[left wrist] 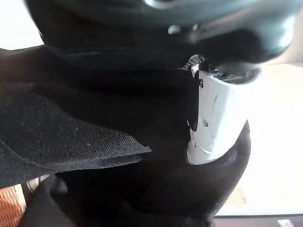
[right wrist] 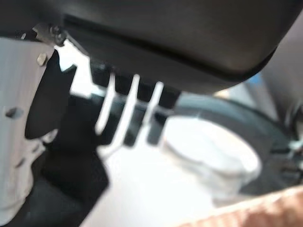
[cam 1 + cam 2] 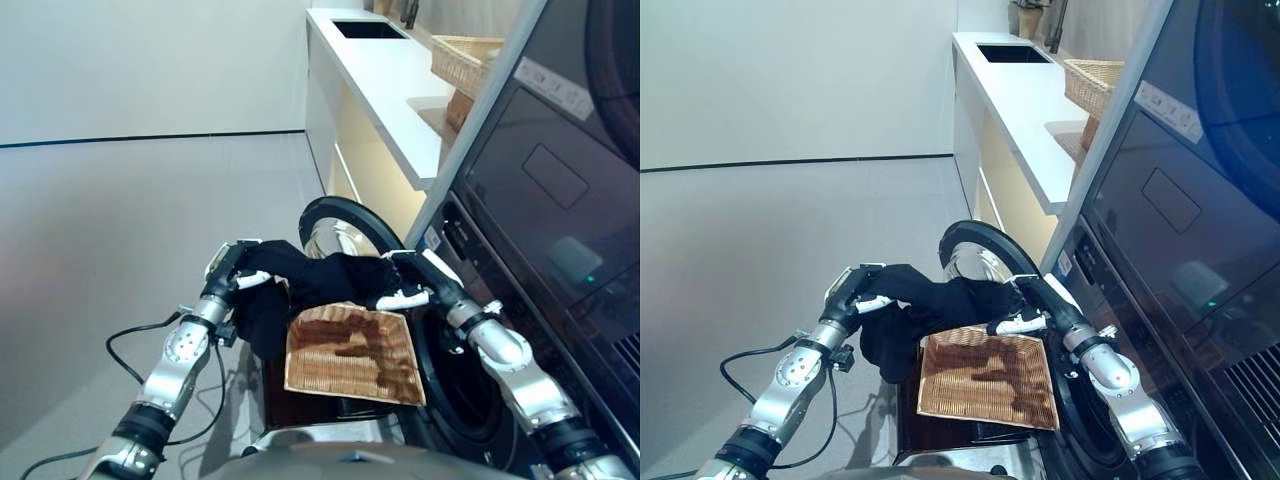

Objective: Pick up the clothes and place them into the washing machine

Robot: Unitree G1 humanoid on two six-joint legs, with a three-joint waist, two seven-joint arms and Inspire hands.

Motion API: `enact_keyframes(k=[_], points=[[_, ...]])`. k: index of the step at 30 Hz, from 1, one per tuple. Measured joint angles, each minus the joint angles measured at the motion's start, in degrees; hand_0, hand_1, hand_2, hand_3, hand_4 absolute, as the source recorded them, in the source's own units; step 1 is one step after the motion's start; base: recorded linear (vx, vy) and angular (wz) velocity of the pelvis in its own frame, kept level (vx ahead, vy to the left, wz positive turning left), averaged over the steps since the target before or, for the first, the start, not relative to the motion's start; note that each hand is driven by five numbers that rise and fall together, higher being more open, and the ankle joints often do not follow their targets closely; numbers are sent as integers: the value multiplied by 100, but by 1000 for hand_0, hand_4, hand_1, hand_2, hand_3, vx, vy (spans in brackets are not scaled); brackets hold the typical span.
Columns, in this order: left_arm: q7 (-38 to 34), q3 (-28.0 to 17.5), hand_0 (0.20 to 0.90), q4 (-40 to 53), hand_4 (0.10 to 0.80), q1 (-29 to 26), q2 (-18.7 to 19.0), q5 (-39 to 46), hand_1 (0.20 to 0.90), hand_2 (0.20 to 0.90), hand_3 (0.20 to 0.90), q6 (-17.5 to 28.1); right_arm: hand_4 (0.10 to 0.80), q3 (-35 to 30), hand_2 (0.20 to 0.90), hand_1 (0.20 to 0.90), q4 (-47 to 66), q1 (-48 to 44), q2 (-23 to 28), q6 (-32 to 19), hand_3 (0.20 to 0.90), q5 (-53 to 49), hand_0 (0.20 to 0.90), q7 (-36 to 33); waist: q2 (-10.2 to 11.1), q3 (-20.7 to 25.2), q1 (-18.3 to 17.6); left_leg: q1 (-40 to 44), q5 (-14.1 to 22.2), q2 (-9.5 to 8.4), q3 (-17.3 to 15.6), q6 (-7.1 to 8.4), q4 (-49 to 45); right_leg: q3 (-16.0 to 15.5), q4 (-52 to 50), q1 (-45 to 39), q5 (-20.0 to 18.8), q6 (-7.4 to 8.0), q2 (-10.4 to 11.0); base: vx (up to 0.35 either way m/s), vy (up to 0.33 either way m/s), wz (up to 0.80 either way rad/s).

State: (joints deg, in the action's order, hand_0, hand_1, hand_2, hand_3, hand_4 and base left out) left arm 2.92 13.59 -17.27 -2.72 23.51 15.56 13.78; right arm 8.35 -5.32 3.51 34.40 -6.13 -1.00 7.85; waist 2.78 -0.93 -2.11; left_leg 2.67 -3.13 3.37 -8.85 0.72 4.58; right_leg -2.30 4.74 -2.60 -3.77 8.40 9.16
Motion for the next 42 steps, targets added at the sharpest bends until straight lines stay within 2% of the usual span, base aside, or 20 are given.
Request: enact_keyframes(k=[7,16,20,25,32,39,42], points=[[-103,-398,200,6,300,5,14,-276,200,200,200,0,800,-452,900,900,6,28,1,-5,900,609,900,-215,-24,-17,-2,-1,-1,1,7,1,-4,-2,-2,-1,8,3,-7,18,0,0],[-88,-401,200,100,300,6,221,-510,200,200,200,0,800,-454,900,900,19,32,-1,-20,900,764,900,-270,-24,-19,3,0,1,2,10,3,1,-2,0,-3,11,2,-5,-13,-1,0],[50,-356,200,197,300,4,221,-395,200,200,200,1,800,-365,900,900,21,22,-44,-24,900,493,900,-141,-24,-19,-2,0,0,2,13,3,-1,-4,-1,-5,11,2,-7,8,0,0],[153,-97,200,197,300,-3,184,-127,200,200,200,0,800,138,900,900,11,10,-179,-24,900,-44,900,16,-22,-19,6,1,-1,1,15,2,-3,-5,-1,-8,10,1,-7,0,0,0],[171,178,200,187,300,-42,-151,445,200,200,200,-1,800,896,900,900,-358,-323,-258,-28,900,-625,900,272,-16,-22,7,15,-2,-1,19,3,-3,-7,-1,-24,10,2,-6,0,0,0],[341,746,200,91,300,-557,-337,1154,200,200,200,-7,800,1258,900,900,-1203,-827,-433,-34,900,-1132,900,352,-12,-25,12,91,0,1,60,9,-3,-7,-1,-99,12,2,-11,3,0,1],[386,820,200,88,300,-761,-425,1311,200,200,200,-8,800,1419,900,900,-1357,-970,-442,-34,900,-1254,900,354,-12,-25,0,89,-1,0,68,9,-3,-6,-2,-98,11,2,-10,2,0,-1]])
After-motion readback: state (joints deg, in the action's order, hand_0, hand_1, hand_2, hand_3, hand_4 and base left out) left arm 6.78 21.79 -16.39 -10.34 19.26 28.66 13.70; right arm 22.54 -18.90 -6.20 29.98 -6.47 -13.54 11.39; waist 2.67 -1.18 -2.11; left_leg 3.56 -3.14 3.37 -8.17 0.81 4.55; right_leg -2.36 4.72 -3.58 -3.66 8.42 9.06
